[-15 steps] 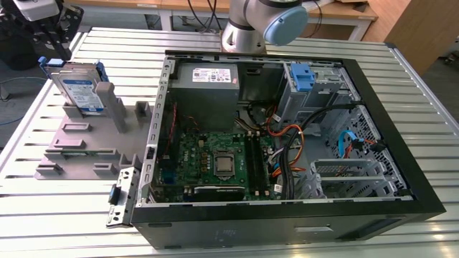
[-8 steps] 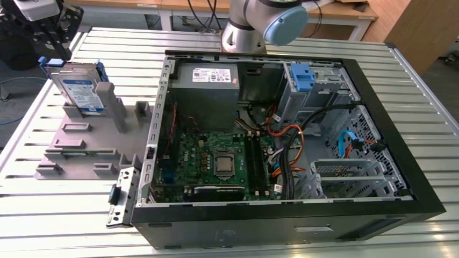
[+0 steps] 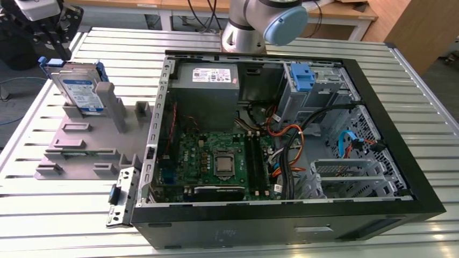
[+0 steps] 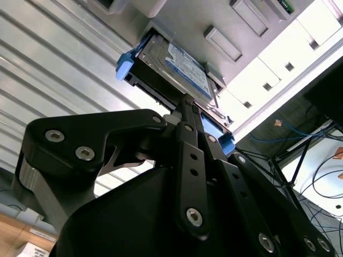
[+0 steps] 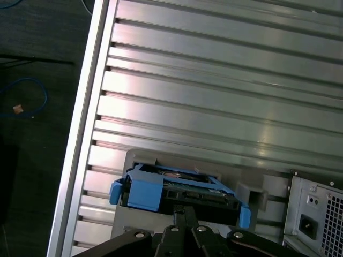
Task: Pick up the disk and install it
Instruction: 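Pick up the disk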
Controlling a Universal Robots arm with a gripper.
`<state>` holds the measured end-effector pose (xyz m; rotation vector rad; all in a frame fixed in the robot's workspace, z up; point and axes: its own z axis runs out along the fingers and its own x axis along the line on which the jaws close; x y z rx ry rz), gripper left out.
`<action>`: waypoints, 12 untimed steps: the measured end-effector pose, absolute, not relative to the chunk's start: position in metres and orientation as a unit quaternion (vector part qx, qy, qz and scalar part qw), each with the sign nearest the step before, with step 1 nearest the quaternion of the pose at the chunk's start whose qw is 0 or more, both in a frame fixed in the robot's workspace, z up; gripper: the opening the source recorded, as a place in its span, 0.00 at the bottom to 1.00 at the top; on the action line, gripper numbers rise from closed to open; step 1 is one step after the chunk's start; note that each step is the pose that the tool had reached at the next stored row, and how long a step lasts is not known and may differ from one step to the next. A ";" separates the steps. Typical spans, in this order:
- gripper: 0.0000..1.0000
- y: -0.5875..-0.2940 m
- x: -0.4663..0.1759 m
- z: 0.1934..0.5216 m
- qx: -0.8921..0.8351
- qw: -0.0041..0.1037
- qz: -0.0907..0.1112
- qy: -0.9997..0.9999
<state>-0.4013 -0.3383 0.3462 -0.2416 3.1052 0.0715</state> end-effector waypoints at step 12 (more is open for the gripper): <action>0.11 -0.338 -0.401 0.346 -0.087 0.013 0.023 0.996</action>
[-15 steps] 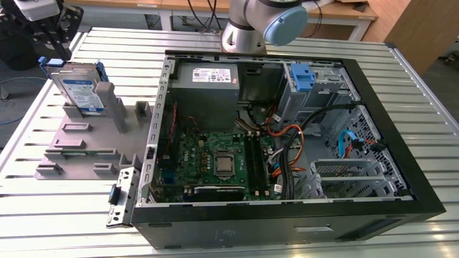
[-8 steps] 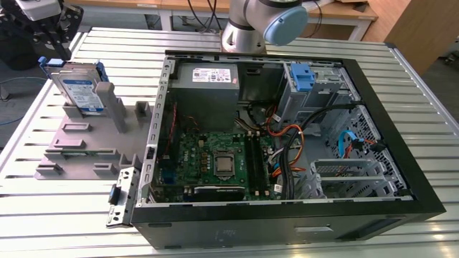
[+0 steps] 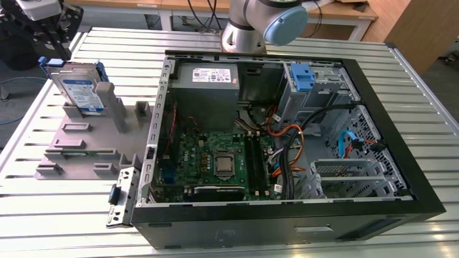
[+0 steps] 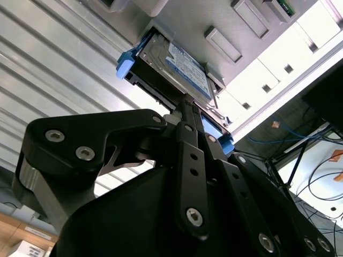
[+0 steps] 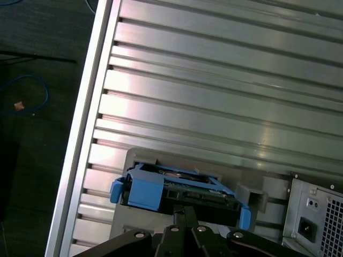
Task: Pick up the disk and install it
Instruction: 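Pick up the disk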
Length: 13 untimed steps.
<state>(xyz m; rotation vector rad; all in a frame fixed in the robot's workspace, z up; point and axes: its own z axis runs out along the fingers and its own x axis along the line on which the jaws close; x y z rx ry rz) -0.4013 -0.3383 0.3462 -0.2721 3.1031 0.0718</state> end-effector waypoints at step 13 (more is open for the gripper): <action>0.11 -0.338 -0.401 0.346 -0.089 0.013 0.023 0.996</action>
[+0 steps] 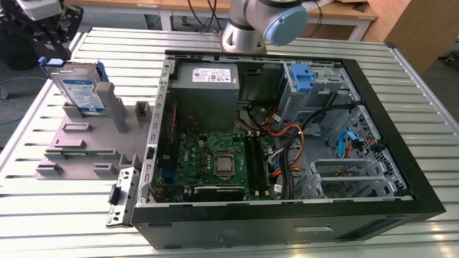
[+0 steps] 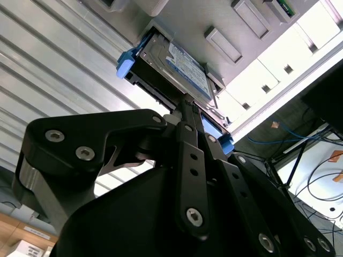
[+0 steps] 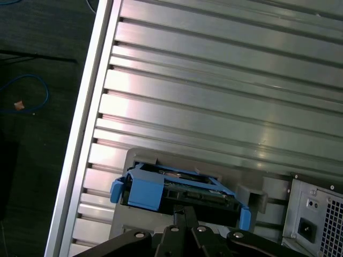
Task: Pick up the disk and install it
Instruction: 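Pick up the disk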
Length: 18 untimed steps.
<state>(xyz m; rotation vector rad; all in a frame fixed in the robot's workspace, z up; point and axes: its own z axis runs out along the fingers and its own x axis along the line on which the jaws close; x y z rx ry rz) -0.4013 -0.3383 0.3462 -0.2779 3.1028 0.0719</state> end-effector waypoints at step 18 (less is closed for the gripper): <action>0.11 -0.338 -0.401 0.346 -0.174 0.011 0.024 0.984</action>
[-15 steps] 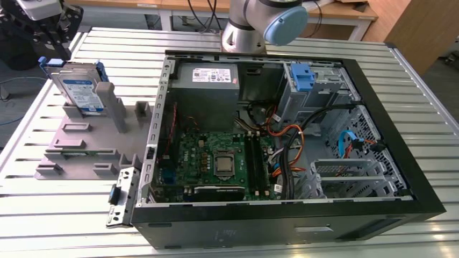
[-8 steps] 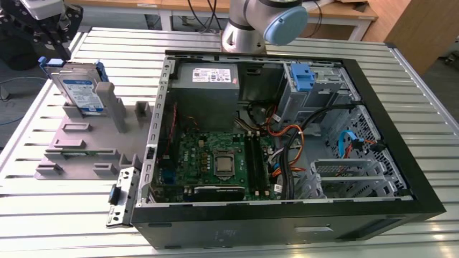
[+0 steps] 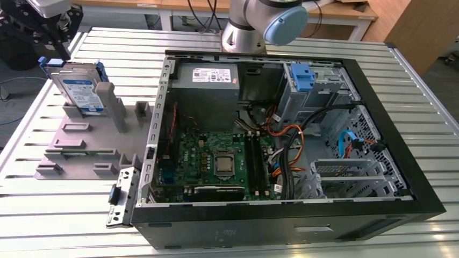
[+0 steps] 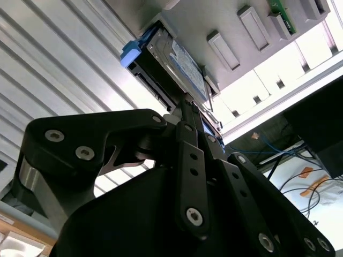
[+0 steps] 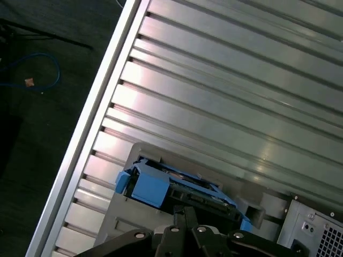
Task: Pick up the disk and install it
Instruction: 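Pick up the disk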
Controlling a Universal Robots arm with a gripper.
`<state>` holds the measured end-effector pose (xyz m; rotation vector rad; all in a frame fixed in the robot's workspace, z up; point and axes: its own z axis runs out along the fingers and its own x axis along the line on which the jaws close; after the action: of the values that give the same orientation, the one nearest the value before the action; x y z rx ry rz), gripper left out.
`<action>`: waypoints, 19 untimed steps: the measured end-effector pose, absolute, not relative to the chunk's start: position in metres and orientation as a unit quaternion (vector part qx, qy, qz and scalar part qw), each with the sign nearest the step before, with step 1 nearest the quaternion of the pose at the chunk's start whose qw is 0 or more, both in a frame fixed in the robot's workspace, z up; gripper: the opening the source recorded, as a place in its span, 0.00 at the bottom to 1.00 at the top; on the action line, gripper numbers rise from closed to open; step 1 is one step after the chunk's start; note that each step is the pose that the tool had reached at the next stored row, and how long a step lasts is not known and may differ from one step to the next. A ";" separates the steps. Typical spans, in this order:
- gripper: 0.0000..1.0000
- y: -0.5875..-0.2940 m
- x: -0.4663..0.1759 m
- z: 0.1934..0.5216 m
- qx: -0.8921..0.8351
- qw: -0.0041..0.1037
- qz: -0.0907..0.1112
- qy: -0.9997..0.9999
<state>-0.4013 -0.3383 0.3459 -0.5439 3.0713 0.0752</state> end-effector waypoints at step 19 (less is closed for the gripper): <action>0.11 -0.338 -0.401 0.346 -0.196 0.010 0.024 0.980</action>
<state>-0.4013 -0.3383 0.3459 -0.6109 3.0598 0.0759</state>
